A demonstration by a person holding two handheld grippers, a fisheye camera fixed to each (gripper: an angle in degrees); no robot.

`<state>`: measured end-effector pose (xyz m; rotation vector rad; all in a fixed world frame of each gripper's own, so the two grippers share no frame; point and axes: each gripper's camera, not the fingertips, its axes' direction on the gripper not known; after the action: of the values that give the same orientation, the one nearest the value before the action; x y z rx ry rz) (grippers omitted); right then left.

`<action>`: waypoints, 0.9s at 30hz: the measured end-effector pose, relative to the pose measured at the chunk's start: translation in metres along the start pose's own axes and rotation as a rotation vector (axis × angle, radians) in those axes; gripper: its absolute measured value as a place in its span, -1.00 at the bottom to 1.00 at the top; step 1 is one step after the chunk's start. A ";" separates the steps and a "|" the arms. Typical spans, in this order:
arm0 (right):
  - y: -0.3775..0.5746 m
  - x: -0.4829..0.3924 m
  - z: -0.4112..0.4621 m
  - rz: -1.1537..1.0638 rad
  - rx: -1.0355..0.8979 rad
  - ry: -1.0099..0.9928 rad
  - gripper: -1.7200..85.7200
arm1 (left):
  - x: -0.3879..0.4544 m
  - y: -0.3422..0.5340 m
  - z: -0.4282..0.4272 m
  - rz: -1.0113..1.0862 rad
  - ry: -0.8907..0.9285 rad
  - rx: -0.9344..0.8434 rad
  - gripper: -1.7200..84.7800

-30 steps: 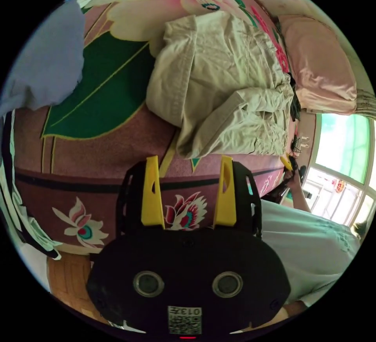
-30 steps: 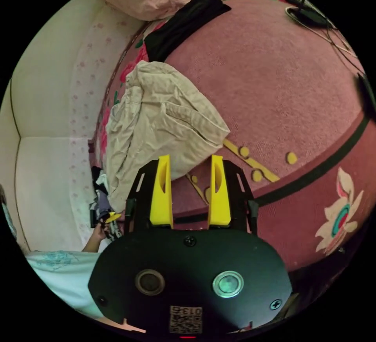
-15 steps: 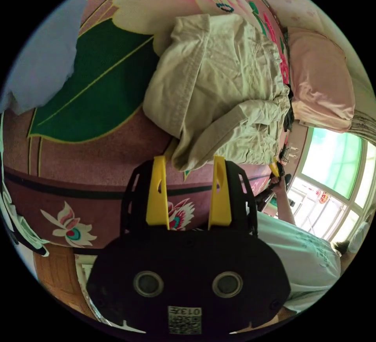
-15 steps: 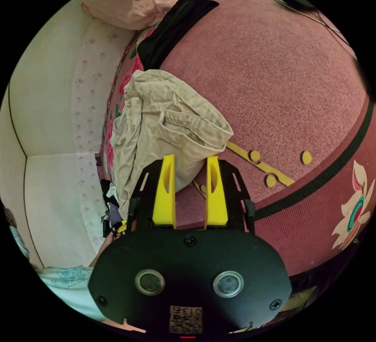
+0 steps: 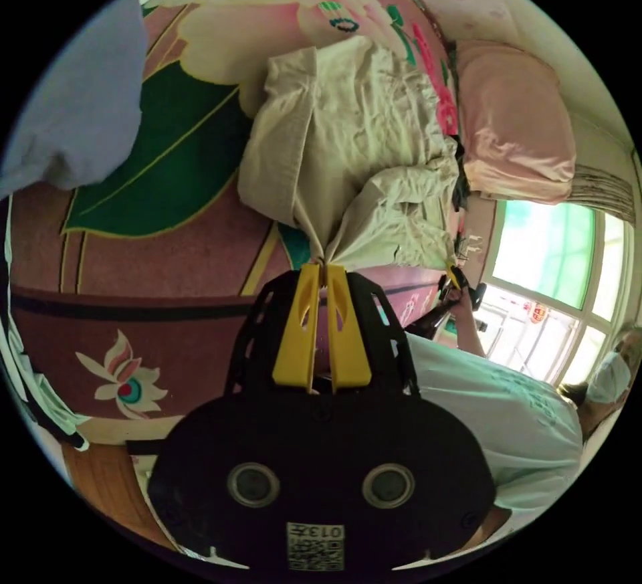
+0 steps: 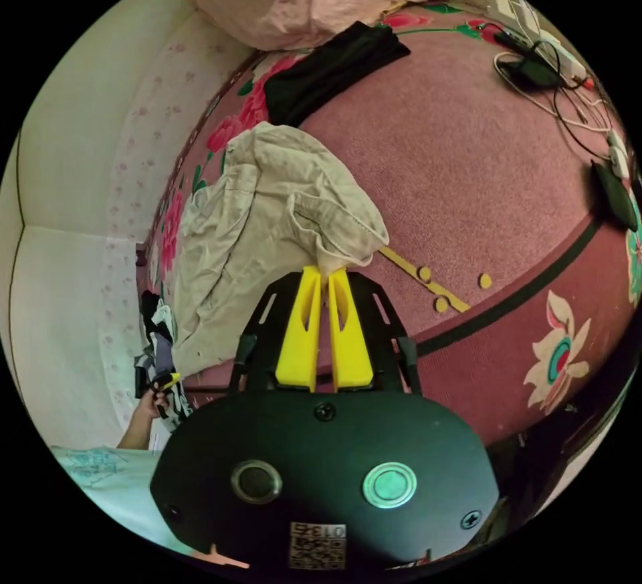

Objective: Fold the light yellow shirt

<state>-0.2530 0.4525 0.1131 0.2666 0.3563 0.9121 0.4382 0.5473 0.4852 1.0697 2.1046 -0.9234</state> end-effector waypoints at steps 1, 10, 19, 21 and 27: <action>0.005 -0.005 -0.009 -0.019 -0.007 0.020 -0.93 | 0.004 0.012 -0.004 0.014 0.005 0.019 -0.94; 0.088 0.037 -0.066 0.020 -0.086 0.124 -0.92 | 0.010 0.111 0.059 0.058 -0.123 -0.121 -0.94; 0.092 0.089 -0.087 0.000 -0.143 0.173 -0.79 | 0.009 0.170 0.137 0.103 -0.348 -0.065 -0.83; 0.078 0.069 -0.117 -0.126 -0.096 0.284 -0.75 | 0.038 0.184 0.133 0.195 -0.500 0.008 -0.77; -0.017 -0.032 -0.104 -0.564 0.030 0.308 -0.71 | 0.169 0.170 0.230 0.669 -0.813 0.087 -0.67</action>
<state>-0.3017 0.4245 0.0179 0.0424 0.6898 0.3875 0.5430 0.5117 0.1718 1.0824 0.9625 -0.8919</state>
